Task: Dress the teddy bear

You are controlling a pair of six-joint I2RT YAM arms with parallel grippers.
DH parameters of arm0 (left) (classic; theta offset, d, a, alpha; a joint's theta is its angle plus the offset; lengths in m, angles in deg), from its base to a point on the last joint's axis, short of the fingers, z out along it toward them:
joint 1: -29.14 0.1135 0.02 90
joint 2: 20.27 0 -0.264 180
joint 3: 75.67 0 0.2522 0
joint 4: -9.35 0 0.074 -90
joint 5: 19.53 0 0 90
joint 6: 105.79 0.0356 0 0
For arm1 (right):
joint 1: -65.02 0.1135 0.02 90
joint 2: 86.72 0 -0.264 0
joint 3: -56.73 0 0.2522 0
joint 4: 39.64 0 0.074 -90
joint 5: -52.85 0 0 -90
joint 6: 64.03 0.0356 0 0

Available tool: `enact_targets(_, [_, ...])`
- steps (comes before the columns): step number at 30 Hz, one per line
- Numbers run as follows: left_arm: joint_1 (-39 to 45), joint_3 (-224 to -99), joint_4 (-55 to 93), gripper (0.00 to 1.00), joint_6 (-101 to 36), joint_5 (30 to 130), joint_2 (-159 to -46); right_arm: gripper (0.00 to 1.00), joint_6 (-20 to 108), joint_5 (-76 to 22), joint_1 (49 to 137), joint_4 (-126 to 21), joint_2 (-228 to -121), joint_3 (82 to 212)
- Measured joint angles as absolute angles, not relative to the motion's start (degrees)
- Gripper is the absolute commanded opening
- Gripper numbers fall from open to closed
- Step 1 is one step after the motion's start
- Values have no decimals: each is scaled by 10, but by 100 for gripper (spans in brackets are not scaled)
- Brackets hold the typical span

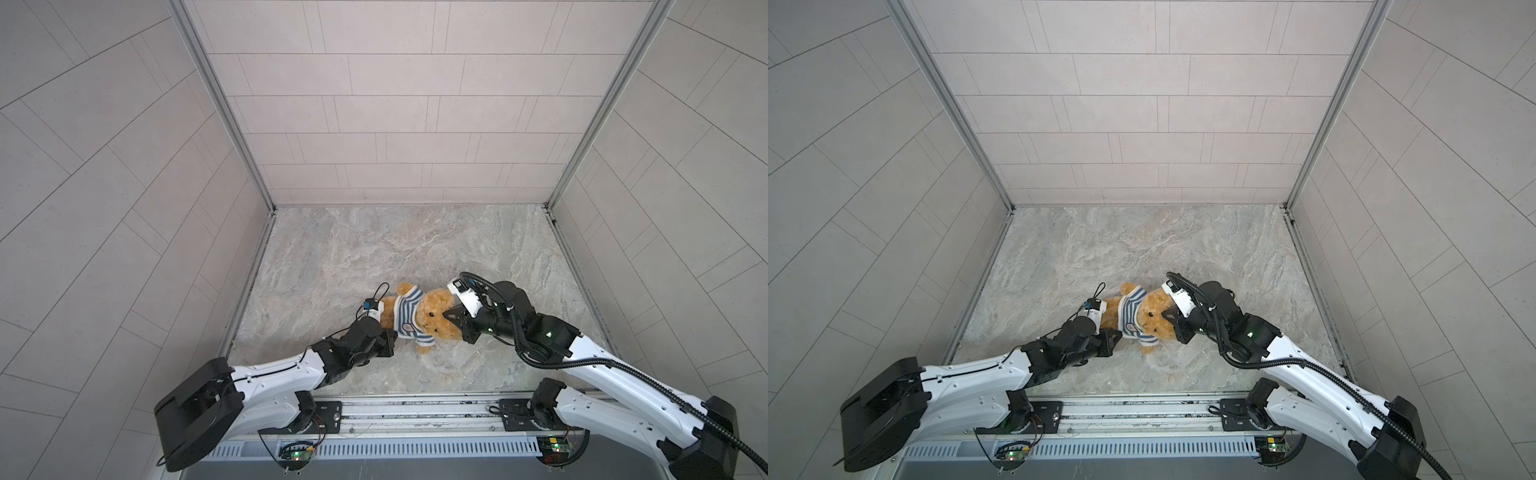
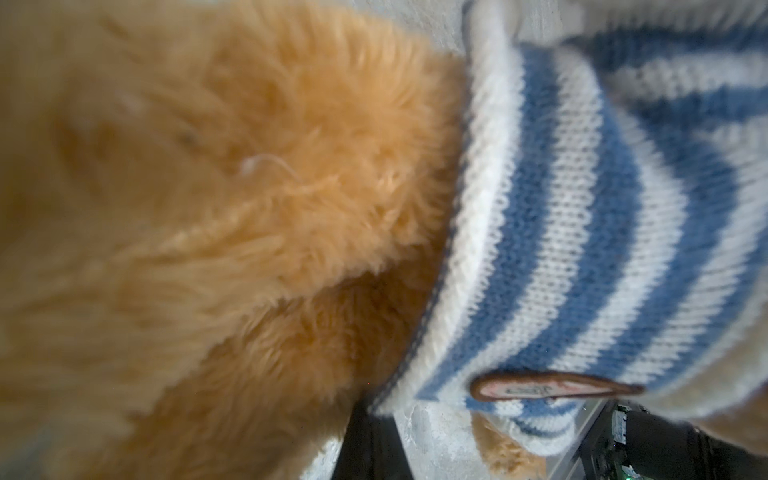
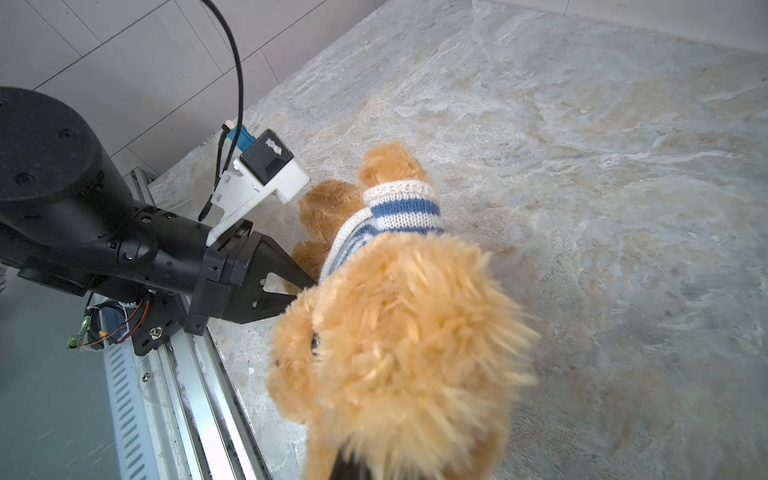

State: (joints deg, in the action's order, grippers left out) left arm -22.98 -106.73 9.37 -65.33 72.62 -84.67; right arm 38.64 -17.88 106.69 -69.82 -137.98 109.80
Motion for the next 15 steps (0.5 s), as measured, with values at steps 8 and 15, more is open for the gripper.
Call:
enact_targets(8, [-230, -1073, 112, 31, -642, 756, -813, 0, 366, -159, 1066, -702, -1396, 1109])
enact_targets(15, [-194, -1127, 206, 57, -600, 768, -694, 0, 323, -140, 1066, -709, -1388, 1111])
